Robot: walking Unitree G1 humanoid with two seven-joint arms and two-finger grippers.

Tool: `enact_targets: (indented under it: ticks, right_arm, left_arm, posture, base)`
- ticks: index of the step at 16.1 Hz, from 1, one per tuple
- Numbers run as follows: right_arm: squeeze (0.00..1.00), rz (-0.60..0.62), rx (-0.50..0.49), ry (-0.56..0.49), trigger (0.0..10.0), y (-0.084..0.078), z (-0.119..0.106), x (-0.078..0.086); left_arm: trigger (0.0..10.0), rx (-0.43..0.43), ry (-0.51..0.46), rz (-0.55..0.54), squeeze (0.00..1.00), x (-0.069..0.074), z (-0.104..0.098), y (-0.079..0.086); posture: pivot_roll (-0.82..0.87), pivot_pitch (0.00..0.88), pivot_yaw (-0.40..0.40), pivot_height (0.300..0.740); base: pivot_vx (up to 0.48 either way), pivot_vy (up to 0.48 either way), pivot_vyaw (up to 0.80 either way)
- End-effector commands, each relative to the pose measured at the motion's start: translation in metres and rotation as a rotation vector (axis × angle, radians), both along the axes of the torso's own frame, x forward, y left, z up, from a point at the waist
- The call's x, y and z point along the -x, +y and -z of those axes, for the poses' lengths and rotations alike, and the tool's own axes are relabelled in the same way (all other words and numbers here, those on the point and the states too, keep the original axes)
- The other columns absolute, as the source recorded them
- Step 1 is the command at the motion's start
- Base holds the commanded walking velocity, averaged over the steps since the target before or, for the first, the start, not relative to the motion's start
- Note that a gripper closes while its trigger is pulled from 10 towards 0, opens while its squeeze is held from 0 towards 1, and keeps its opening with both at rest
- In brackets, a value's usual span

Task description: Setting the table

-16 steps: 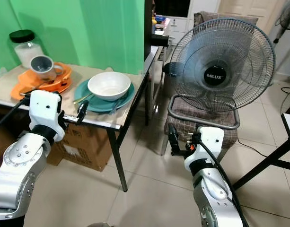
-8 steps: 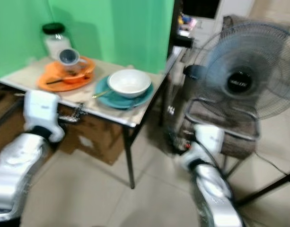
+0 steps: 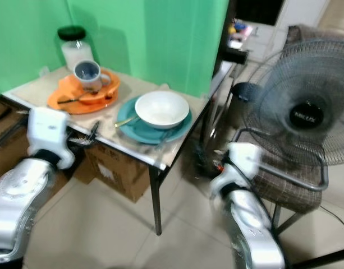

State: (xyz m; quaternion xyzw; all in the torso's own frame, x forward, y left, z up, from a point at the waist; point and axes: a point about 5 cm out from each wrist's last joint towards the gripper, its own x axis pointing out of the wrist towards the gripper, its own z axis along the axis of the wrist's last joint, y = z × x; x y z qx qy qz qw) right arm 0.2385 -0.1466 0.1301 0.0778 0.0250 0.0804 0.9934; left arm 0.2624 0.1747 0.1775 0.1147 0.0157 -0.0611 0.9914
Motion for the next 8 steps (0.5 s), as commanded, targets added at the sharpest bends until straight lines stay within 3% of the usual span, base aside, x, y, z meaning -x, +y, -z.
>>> enact_targets:
  ticks: [1,8]
  right_arm:
    - [0.0,0.038,0.01,0.018,10.0,-0.011,0.004,0.002]
    - [0.0,-0.012,0.044,-0.004,10.0,-0.004,0.0,-0.008]
  left_arm:
    - [10.0,-0.001,-0.012,0.035,0.0,0.001,-0.003,-0.009]
    - [10.0,-0.013,-0.005,0.072,0.0,0.006,-0.003,-0.012]
  posture:
    - [0.13,0.0,0.006,0.74]
    - [0.15,0.0,-0.008,0.74]
  base:
    - [0.337,0.0,0.0]
    - [0.319,0.0,0.0]
